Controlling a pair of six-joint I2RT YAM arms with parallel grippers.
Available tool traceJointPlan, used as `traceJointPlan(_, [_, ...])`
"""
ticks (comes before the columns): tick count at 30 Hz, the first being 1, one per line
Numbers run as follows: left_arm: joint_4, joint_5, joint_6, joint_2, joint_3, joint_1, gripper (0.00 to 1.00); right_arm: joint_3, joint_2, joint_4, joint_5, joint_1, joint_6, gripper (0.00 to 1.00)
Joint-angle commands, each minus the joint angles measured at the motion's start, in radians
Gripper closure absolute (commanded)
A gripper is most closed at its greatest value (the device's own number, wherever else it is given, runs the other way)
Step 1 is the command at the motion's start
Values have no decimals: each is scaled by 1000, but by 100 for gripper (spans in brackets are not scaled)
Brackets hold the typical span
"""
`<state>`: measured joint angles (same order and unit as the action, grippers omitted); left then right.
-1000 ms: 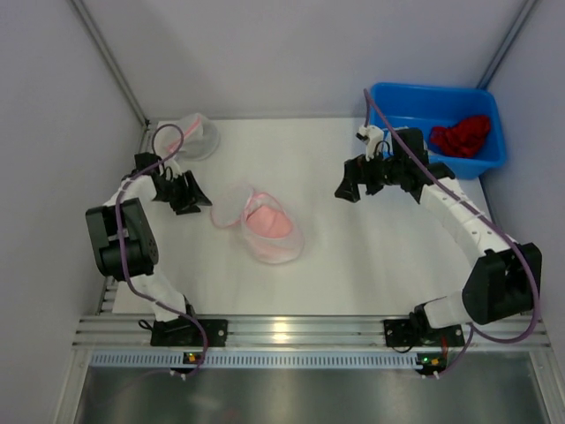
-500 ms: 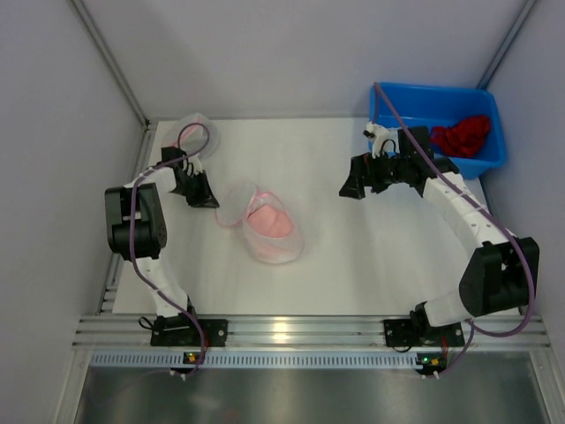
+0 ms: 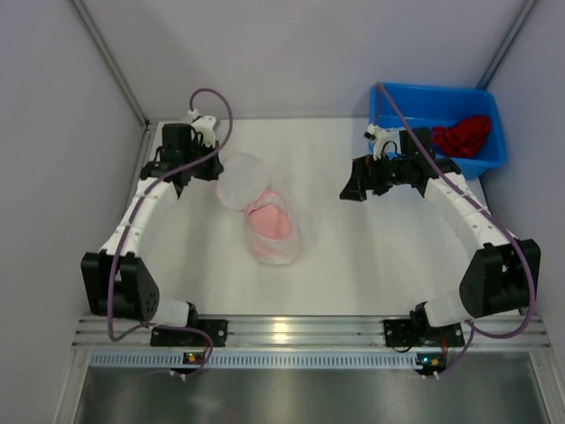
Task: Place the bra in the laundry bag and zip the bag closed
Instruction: Close the laundry bag at the center of the board.
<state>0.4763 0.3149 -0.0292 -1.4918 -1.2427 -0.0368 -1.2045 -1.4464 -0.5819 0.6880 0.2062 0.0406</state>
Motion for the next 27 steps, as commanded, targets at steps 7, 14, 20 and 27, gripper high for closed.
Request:
traceJointPlan(7, [-38, -493, -198, 241, 74, -420, 100, -79, 29, -79, 39, -17, 24, 1])
traceJointPlan(14, [-31, -427, -293, 416, 270, -621, 100, -61, 60, -122, 22, -16, 68, 1])
traceJointPlan(20, [-31, -251, -435, 574, 434, -788, 95, -35, 73, -134, 4, -17, 94, 1])
traceJointPlan(27, [68, -33, -511, 559, 448, -873, 51, -36, 93, -179, -16, -16, 131, 1])
